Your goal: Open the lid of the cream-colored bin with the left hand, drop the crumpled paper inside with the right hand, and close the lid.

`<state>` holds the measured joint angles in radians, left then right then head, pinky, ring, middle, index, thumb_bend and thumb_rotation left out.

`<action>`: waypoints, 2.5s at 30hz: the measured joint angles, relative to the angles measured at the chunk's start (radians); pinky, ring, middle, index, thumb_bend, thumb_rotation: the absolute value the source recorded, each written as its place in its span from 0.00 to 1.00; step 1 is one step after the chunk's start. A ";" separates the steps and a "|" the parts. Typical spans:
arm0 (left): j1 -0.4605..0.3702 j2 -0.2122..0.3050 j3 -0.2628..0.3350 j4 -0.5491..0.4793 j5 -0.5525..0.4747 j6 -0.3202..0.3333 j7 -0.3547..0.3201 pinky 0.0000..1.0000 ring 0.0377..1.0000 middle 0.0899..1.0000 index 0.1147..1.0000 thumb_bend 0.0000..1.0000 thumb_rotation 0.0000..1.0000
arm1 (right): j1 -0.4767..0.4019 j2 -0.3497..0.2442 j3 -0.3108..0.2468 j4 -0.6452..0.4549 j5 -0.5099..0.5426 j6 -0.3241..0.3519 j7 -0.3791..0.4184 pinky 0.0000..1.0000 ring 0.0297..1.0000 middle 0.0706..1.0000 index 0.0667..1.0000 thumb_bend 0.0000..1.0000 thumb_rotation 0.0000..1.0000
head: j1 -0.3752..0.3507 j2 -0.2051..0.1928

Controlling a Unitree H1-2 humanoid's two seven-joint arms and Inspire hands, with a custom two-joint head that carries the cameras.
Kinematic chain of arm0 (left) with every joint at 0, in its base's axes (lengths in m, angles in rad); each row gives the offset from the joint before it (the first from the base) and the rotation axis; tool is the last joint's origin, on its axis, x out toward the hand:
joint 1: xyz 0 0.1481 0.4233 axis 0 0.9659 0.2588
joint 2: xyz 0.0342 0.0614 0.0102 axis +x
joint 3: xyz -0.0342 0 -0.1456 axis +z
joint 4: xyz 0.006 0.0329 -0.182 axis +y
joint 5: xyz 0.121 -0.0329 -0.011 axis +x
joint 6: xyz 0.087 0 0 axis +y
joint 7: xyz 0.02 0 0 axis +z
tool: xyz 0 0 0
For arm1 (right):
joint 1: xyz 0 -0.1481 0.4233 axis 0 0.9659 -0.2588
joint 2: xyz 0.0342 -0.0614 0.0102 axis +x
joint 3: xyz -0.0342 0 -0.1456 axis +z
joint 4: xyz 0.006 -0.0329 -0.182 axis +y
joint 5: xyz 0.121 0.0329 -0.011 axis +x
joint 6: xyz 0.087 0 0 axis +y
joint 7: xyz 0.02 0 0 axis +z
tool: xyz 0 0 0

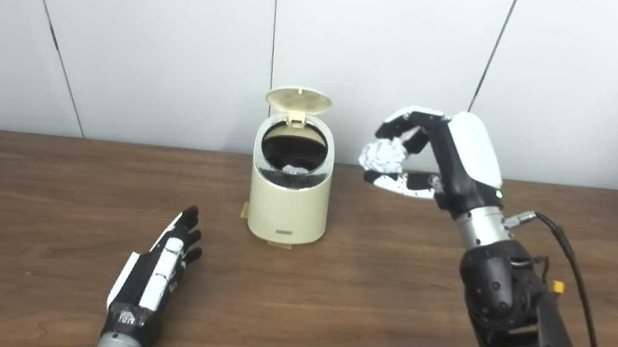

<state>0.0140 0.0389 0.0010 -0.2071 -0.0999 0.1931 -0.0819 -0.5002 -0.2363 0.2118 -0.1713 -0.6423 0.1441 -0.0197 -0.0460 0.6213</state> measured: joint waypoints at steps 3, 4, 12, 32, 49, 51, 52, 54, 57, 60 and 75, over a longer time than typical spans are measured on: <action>0.000 -0.001 -0.003 0.000 0.002 -0.013 0.000 0.94 0.97 0.99 1.00 0.54 0.84 | -0.028 0.021 0.030 0.020 -0.021 -0.003 0.018 0.32 0.38 0.48 0.47 0.50 0.00 | 0.005 -0.002; 0.000 -0.001 -0.004 0.000 0.005 -0.014 0.000 0.94 0.97 0.99 1.00 0.54 0.84 | -0.039 0.028 0.040 0.040 -0.032 -0.012 0.018 0.32 0.38 0.48 0.47 0.50 0.00 | 0.005 -0.002; -0.001 -0.010 -0.012 0.002 0.027 -0.019 0.003 0.95 0.97 0.98 1.00 0.56 0.84 | -0.120 0.095 0.060 0.202 -0.047 -0.059 0.004 0.32 0.37 0.48 0.48 0.50 0.00 | 0.020 -0.006; 0.001 -0.039 -0.030 0.001 0.056 -0.023 0.032 0.91 0.96 0.98 1.00 0.60 0.83 | -0.199 0.158 0.090 0.525 -0.053 -0.172 -0.160 0.34 0.37 0.47 0.48 0.50 0.00 | 0.060 -0.005; 0.002 -0.038 -0.035 -0.006 0.065 -0.024 0.032 0.92 0.95 0.97 0.99 0.62 0.81 | -0.200 0.151 0.092 0.530 -0.052 -0.181 -0.170 0.41 0.39 0.46 0.54 0.50 0.00 | 0.054 0.002; 0.002 -0.038 -0.035 -0.006 0.066 -0.024 0.033 0.93 0.95 0.96 0.99 0.62 0.78 | -0.200 0.147 0.092 0.521 -0.053 -0.180 -0.164 0.42 0.39 0.45 0.54 0.50 0.00 | 0.055 0.008; 0.002 -0.038 -0.036 -0.006 0.068 -0.023 0.033 0.93 0.95 0.96 0.98 0.61 0.76 | -0.200 0.144 0.092 0.517 -0.053 -0.180 -0.162 0.42 0.38 0.46 0.55 0.50 0.00 | 0.055 0.008; 0.002 -0.037 -0.038 -0.006 0.072 -0.023 0.033 0.93 0.95 0.95 0.97 0.60 0.73 | -0.200 0.138 0.092 0.512 -0.052 -0.180 -0.158 0.42 0.38 0.46 0.55 0.49 0.00 | 0.052 0.006; 0.002 -0.035 -0.039 -0.006 0.075 -0.024 0.033 0.93 0.94 0.94 0.96 0.53 0.65 | -0.200 0.137 0.092 0.505 -0.053 -0.176 -0.149 0.44 0.38 0.45 0.54 0.50 0.00 | 0.051 0.005; 0.002 -0.032 -0.041 -0.006 0.081 -0.024 0.033 0.92 0.94 0.94 0.96 0.46 0.59 | -0.200 0.136 0.092 0.494 -0.053 -0.161 -0.135 0.45 0.37 0.45 0.54 0.51 0.00 | 0.048 0.005; 0.003 -0.022 -0.042 -0.010 0.095 -0.028 0.030 0.89 0.94 0.95 0.96 0.38 0.50 | -0.186 0.125 0.096 0.457 -0.088 -0.123 -0.115 0.45 0.55 0.60 0.46 0.52 0.13 | 0.034 0.012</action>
<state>0.0166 0.0173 -0.0411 -0.2175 -0.0051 0.1649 -0.0523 -0.6862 -0.1118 0.3074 0.2854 -0.7298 0.0214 -0.1347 -0.0123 0.6335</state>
